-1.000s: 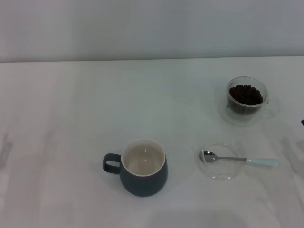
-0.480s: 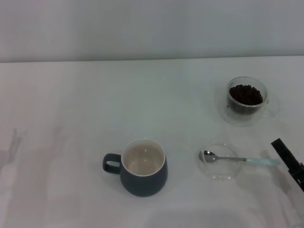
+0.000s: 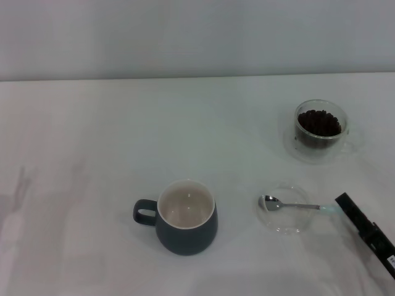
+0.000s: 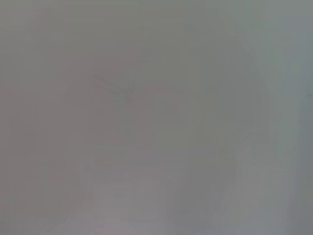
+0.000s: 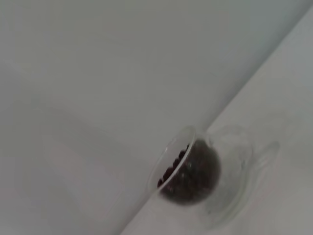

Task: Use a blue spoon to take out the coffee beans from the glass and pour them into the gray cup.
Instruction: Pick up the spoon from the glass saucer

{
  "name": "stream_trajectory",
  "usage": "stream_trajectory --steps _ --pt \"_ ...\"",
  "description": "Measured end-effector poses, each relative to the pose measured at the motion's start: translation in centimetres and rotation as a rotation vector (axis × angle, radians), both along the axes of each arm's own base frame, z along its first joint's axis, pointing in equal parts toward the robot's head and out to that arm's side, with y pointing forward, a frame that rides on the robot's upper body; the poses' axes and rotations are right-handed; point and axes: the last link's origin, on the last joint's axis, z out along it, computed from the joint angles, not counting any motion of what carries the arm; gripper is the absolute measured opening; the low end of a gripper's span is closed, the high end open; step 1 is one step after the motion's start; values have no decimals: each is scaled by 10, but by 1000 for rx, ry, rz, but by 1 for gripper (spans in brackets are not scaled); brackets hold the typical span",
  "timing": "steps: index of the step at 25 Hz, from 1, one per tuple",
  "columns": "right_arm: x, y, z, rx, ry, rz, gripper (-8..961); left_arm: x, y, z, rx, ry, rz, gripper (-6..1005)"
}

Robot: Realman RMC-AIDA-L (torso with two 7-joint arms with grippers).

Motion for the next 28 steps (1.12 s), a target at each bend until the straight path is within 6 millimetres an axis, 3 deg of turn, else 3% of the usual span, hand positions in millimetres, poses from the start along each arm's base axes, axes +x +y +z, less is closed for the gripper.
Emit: stream_trajectory --steps 16,27,28 --pt "-7 7 -7 -29 11 30 809 -1 -1 1 0 6 1 887" --pt "-7 7 -7 -33 15 30 505 -1 0 1 0 8 1 886" --pt "-7 8 -7 -33 16 29 442 -1 0 1 0 8 0 886"
